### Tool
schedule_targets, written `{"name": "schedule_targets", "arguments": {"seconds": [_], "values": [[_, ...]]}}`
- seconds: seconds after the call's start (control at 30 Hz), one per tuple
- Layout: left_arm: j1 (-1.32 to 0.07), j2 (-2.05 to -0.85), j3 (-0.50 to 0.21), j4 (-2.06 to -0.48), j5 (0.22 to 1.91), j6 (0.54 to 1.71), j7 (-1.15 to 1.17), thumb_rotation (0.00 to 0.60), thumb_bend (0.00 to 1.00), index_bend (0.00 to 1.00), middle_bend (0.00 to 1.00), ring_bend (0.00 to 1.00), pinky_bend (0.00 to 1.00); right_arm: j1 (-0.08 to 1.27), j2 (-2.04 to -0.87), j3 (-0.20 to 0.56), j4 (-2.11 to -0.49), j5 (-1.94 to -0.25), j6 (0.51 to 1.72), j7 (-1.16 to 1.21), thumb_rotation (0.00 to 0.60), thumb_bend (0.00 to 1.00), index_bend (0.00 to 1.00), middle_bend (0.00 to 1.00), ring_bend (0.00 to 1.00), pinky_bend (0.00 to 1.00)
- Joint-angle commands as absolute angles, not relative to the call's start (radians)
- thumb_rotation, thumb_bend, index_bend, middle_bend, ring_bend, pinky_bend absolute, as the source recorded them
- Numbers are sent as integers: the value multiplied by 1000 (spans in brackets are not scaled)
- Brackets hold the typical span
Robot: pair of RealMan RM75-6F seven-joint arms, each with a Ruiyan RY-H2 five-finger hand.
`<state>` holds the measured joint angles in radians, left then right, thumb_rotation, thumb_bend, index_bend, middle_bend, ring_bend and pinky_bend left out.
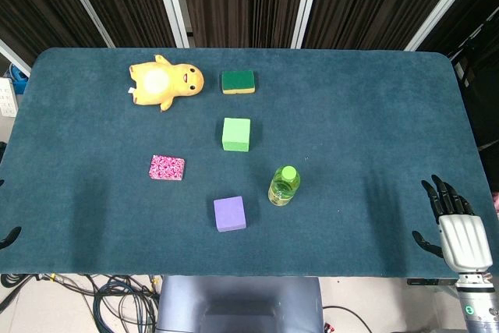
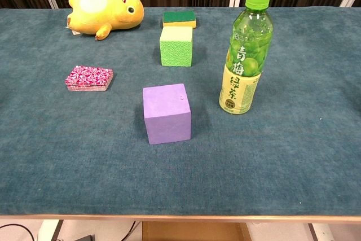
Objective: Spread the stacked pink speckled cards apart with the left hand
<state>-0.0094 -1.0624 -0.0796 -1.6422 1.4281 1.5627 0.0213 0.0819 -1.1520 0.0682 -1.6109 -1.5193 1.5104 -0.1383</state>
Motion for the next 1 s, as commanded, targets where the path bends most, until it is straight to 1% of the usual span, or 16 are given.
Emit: {"name": "schedule_targets", "arguments": {"seconds": [0.03,0.77,0.87,1.0], "values": [[-11,-1063,-78,-1643,1432,1560,18,600,172,218,159,13,0,81,-1151,68,-1612,-1520,1512,-137,600,185,0,5,59,212],[-34,-1088,-75,-1613,1469,1543,-13,600,171,218,160,12,0,80,-1145,69,-1617,-1506,1500,-137,600,185,0,4,59,212],[-47,-1103,-79,-1594,1455,1530,89,600,172,218,160,13,0,81,-1143,73,-1616,-1493,1492,-134,600,185,0,4,59,212],[-57,-1120,-91,-1588,1450,1533,122,600,171,218,160,13,0,79,-1139,73,-1616,-1488,1491,-127,600,185,0,5,59,212]]}}
